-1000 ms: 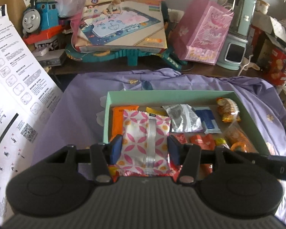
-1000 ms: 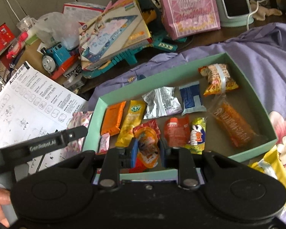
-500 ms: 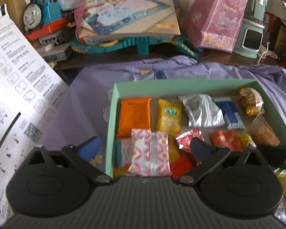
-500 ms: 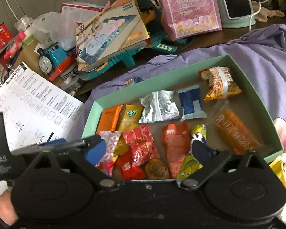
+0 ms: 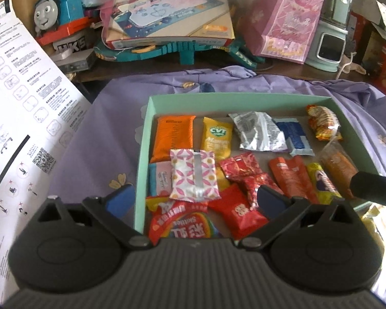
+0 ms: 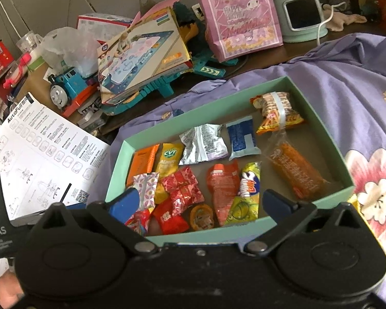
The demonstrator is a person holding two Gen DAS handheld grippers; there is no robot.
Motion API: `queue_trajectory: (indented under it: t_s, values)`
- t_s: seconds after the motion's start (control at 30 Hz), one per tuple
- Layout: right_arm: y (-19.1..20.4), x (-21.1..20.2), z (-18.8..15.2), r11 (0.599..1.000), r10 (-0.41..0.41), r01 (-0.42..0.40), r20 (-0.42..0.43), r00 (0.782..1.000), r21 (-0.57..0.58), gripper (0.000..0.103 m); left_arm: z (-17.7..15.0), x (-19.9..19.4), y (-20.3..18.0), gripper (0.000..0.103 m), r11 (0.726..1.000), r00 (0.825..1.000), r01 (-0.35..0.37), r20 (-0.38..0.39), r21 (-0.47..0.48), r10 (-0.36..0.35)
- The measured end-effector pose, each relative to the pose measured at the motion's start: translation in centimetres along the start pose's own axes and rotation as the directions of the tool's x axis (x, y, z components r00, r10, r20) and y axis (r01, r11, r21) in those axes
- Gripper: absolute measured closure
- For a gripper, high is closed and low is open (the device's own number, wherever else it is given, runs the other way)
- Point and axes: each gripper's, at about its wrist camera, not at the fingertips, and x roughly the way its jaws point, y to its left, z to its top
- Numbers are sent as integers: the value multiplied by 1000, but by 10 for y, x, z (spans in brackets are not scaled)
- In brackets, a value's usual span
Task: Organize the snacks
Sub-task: 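Carry pink pack into tray with left tool while right tool drops orange candy there, then move both tools back to the remaining snacks beside the tray, then grasp brown chocolate bar with right tool while left tool grasps white candy pack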
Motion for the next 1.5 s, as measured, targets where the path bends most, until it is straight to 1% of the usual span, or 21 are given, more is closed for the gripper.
queue_trajectory:
  t_s: [0.17,0.33,0.5,0.67,0.73,0.77,0.9,0.93,1.03,1.13,1.23,1.27,1.3,1.33,1.37,1.4,1.43,1.47,1.5]
  values:
    - [-9,-21,-6,1000,-12,12,24,1000,4,0,-9,-18,-6,0,1000,1000,16,6,3,-16]
    - [-31,-39,-19,998,-59,58,34,998,20,0,-29,-31,-10,0,999,999,38,-9,-9,-39]
    - [-58,-46,-38,993,-106,105,10,994,57,0,-58,-28,-10,0,998,996,48,-71,-30,-50]
    - [-75,-38,-64,987,-125,129,-53,991,92,0,-86,-10,-7,0,996,986,37,-157,-77,-49]
    - [-80,-32,-72,985,-129,136,-77,989,104,0,-92,-2,-7,0,997,984,20,-173,-80,-34]
    - [-81,-29,-75,983,-139,148,-86,987,109,0,-93,1,-7,0,997,984,11,-176,-79,-25]
    - [-87,-15,-77,973,-174,187,-104,979,131,8,-89,13,-10,0,995,983,2,-183,-98,-19]
    - [-88,-12,-77,971,-184,198,-104,977,135,11,-87,17,-12,0,995,983,0,-182,-100,-19]
    - [-89,-1,-75,967,-201,215,-111,973,138,15,-81,26,-20,0,995,984,-9,-176,-100,-8]
    - [-86,11,-75,965,-218,231,-113,969,124,20,-78,39,-27,0,995,983,-11,-183,-100,-8]
    - [-79,17,-74,963,-248,256,-88,965,87,21,-79,48,-33,1,995,983,-17,-186,-93,-1]
    - [-76,19,-74,963,-255,261,-78,964,67,24,-80,51,-34,2,996,982,-18,-187,-92,0]
    - [-73,21,-73,963,-260,264,-72,963,49,32,-81,53,-35,5,996,983,-19,-183,-88,3]
    - [-71,25,-72,963,-264,267,-71,962,32,41,-83,52,-37,12,997,986,-27,-165,-74,14]
    - [-69,28,-72,962,-270,272,-73,960,19,44,-84,50,-38,15,998,989,-30,-148,-58,21]
    - [-67,31,-73,960,-279,280,-68,958,0,51,-85,49,-38,23,999,991,-24,-134,-41,19]
    - [-64,33,-74,957,-289,287,-63,955,-28,54,-87,46,-39,36,999,993,-12,-119,-29,9]
    - [-60,35,-75,955,-295,292,-59,954,-56,55,-87,44,-38,42,1000,994,-2,-110,-21,0]
    - [-56,36,-76,955,-290,286,-57,955,-74,58,-87,42,-38,48,1000,994,12,-106,-15,-13]
